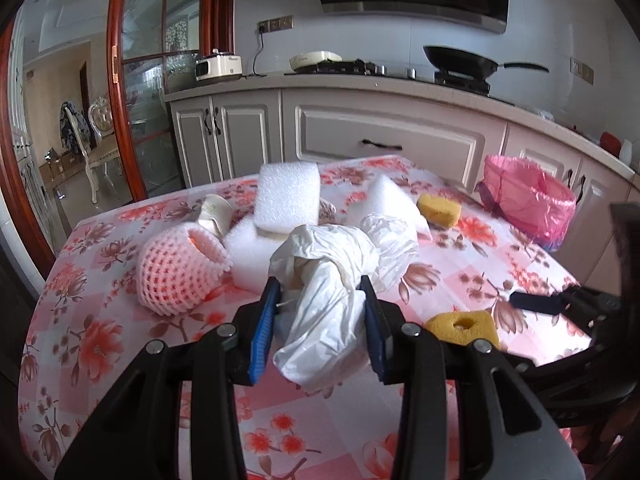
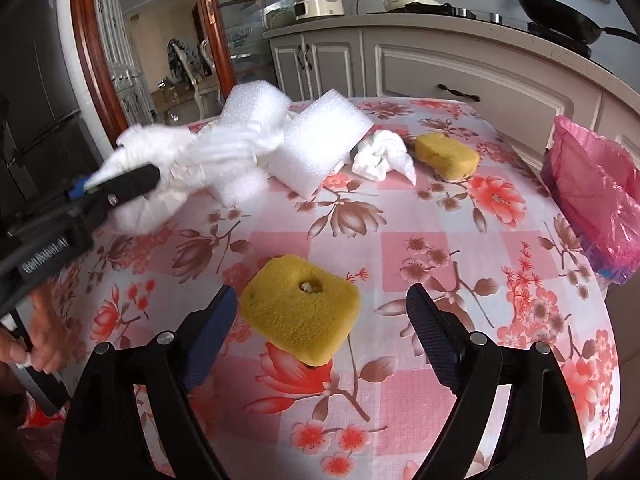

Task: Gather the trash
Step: 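Grasp the white plastic bag with the left tool while the right tool grasps a yellow sponge, then carry the white bag and yellow sponge to the pink bin and release both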

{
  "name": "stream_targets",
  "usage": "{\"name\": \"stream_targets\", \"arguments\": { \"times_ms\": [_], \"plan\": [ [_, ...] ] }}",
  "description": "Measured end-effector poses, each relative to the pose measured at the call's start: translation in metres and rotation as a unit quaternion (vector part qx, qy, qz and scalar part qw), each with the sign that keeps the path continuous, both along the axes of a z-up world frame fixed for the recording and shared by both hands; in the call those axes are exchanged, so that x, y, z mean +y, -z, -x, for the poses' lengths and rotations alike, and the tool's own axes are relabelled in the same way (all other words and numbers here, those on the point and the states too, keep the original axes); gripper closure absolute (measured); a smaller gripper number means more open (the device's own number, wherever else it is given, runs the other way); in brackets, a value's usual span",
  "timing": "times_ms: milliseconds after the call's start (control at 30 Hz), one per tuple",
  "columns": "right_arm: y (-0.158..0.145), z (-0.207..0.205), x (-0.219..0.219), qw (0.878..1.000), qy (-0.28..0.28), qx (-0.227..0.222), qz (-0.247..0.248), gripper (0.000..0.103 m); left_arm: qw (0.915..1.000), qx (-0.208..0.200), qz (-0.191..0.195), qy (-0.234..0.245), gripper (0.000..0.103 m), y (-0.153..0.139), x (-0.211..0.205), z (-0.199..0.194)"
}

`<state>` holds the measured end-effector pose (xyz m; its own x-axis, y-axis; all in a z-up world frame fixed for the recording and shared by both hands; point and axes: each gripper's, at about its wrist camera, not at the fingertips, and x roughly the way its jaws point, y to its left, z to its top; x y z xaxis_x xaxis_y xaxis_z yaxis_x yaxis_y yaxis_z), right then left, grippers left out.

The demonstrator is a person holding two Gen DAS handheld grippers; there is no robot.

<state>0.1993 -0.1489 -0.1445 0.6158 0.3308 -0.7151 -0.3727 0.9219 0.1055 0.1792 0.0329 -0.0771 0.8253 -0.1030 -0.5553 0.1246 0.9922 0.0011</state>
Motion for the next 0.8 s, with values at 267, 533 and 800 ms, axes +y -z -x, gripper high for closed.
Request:
{"name": "stream_targets", "arguments": {
  "times_ms": [267,533,800],
  "plan": [
    [0.02,-0.003,0.017,0.999,-0.022,0.009,0.027,0.05,0.9998,0.011,0.005,-0.014,0.065,0.001,0.007,0.004],
    [-0.013,0.002,-0.022,0.999,0.033,-0.033,-0.009,0.062,0.9998,0.006,0.006,0.017,0.065,-0.004,-0.016,-0.003],
    [-0.041,0.001,-0.074,0.993,0.099,-0.062,-0.025,0.062,0.9973,-0.015,0.01,0.071,0.065,-0.02,-0.056,-0.013]
  ]
}}
